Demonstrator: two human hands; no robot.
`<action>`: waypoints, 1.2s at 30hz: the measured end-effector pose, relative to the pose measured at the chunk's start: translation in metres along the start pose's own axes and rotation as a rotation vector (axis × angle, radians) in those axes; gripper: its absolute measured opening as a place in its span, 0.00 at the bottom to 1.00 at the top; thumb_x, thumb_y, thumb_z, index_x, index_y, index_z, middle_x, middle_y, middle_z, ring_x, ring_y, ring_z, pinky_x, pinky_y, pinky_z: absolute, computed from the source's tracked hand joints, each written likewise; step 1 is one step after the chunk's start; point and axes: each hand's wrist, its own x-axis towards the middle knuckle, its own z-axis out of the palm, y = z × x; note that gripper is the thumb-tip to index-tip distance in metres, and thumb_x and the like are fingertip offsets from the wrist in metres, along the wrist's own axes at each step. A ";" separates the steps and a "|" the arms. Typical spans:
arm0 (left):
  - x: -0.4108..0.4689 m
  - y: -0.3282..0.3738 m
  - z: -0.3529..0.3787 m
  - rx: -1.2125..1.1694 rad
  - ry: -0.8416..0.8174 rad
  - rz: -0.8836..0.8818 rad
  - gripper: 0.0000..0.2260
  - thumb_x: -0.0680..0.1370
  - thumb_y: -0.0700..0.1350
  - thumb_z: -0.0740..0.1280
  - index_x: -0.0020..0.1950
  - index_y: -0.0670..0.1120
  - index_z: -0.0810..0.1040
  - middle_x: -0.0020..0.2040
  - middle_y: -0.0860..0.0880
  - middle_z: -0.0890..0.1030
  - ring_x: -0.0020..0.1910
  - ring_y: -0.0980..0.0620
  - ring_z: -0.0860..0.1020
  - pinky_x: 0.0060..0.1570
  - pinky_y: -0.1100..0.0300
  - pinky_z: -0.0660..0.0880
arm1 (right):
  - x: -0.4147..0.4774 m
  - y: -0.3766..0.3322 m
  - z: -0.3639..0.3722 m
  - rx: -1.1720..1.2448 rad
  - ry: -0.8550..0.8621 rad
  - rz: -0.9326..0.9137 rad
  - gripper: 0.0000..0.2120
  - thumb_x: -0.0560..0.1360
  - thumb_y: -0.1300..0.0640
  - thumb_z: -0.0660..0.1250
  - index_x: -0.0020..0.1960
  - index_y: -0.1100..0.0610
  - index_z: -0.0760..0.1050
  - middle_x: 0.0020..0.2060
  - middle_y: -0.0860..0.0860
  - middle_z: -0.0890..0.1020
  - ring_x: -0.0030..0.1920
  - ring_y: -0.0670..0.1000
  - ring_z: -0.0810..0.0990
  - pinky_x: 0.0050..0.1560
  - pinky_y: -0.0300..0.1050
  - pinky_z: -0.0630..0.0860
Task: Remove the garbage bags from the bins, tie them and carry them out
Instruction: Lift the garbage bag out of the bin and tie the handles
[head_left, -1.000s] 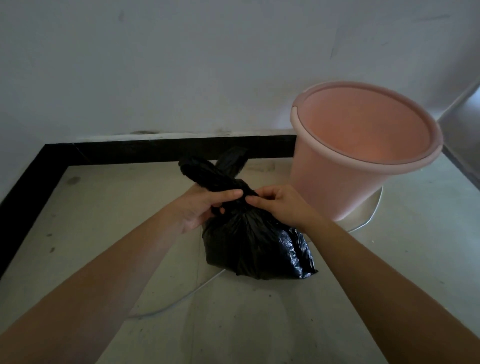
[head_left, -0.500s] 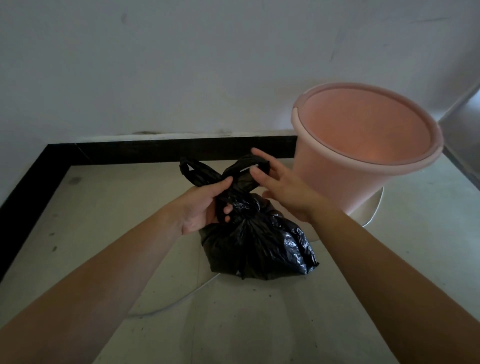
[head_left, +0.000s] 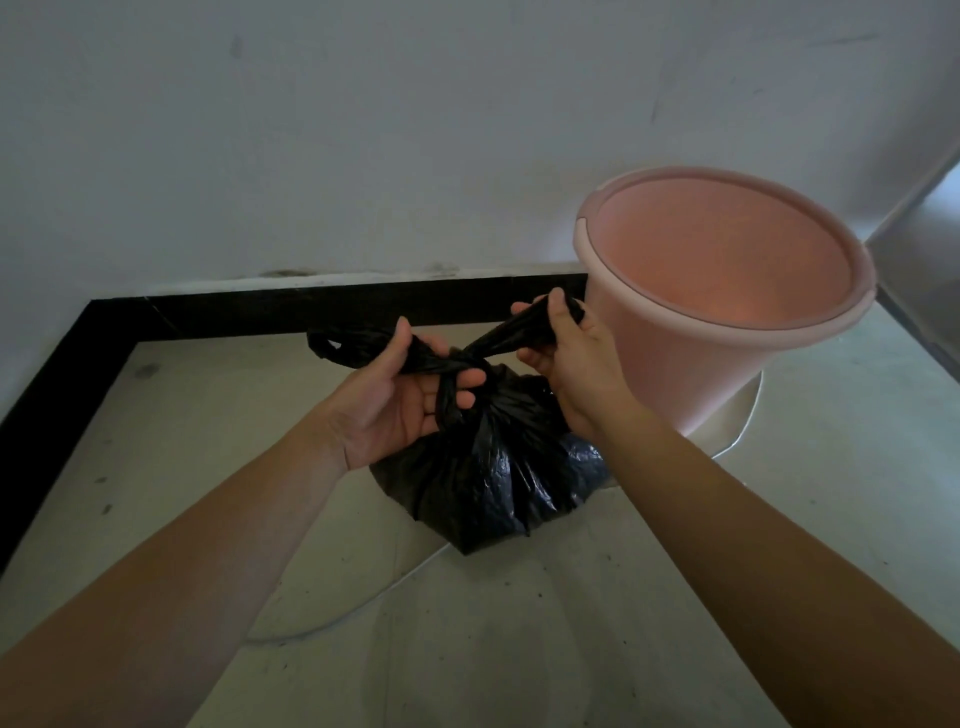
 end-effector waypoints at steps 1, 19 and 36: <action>-0.001 0.001 0.001 -0.001 0.002 -0.004 0.22 0.80 0.63 0.55 0.43 0.47 0.77 0.48 0.39 0.86 0.39 0.46 0.85 0.39 0.55 0.82 | 0.000 -0.001 0.002 0.005 -0.001 0.003 0.12 0.85 0.51 0.57 0.53 0.57 0.75 0.51 0.54 0.85 0.44 0.47 0.84 0.40 0.38 0.80; -0.011 0.006 -0.010 0.144 0.281 0.073 0.13 0.75 0.37 0.70 0.31 0.46 0.82 0.49 0.37 0.86 0.39 0.52 0.85 0.43 0.60 0.82 | -0.023 -0.004 0.013 -0.189 -0.067 -0.117 0.17 0.85 0.49 0.55 0.43 0.57 0.73 0.32 0.51 0.83 0.40 0.51 0.83 0.55 0.47 0.81; -0.005 0.014 -0.001 0.472 0.272 0.193 0.23 0.72 0.24 0.68 0.36 0.49 0.63 0.36 0.50 0.73 0.39 0.52 0.79 0.48 0.59 0.80 | -0.008 -0.007 -0.027 -0.826 -0.251 -0.062 0.08 0.79 0.51 0.69 0.56 0.51 0.80 0.52 0.48 0.84 0.49 0.43 0.83 0.53 0.39 0.78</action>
